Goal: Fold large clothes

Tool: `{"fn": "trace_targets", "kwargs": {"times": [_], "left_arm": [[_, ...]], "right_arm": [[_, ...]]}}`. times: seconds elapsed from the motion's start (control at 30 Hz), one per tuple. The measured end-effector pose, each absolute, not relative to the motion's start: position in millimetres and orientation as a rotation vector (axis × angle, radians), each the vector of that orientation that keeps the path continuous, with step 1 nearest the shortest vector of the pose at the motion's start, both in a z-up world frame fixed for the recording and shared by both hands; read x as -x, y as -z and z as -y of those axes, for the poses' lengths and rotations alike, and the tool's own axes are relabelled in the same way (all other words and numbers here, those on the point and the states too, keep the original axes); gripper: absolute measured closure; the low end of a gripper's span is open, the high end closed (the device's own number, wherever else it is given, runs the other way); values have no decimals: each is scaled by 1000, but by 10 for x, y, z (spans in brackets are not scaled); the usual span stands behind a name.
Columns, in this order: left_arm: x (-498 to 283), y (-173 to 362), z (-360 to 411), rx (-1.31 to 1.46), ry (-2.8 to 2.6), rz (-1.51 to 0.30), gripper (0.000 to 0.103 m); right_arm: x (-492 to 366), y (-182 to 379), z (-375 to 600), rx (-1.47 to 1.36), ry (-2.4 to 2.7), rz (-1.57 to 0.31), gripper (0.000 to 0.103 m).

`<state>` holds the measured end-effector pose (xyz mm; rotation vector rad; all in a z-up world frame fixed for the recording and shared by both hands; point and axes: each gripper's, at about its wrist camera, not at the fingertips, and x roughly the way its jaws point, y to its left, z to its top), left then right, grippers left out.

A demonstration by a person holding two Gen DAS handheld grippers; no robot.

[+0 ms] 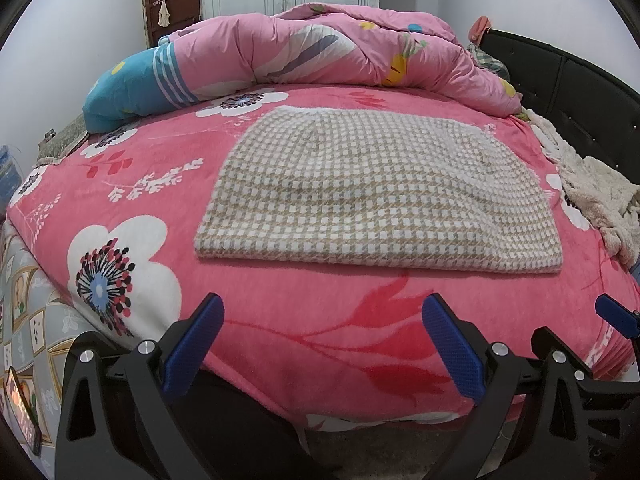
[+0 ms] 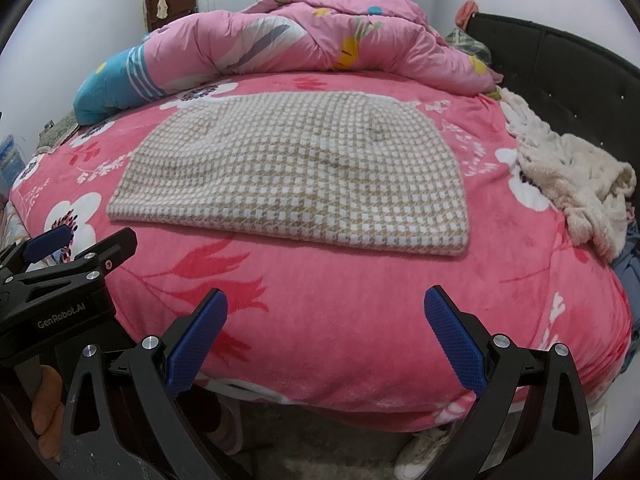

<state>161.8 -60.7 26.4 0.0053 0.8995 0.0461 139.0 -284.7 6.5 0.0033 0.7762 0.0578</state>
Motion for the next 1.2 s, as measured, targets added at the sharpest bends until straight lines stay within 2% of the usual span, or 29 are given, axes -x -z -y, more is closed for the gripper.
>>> {"fn": "trace_targets", "kwargs": {"times": [1.2], "left_arm": [[-1646, -274, 562, -9, -53, -897, 5]], "right_arm": [[-1395, -42, 2866, -2, -61, -779, 8]]}}
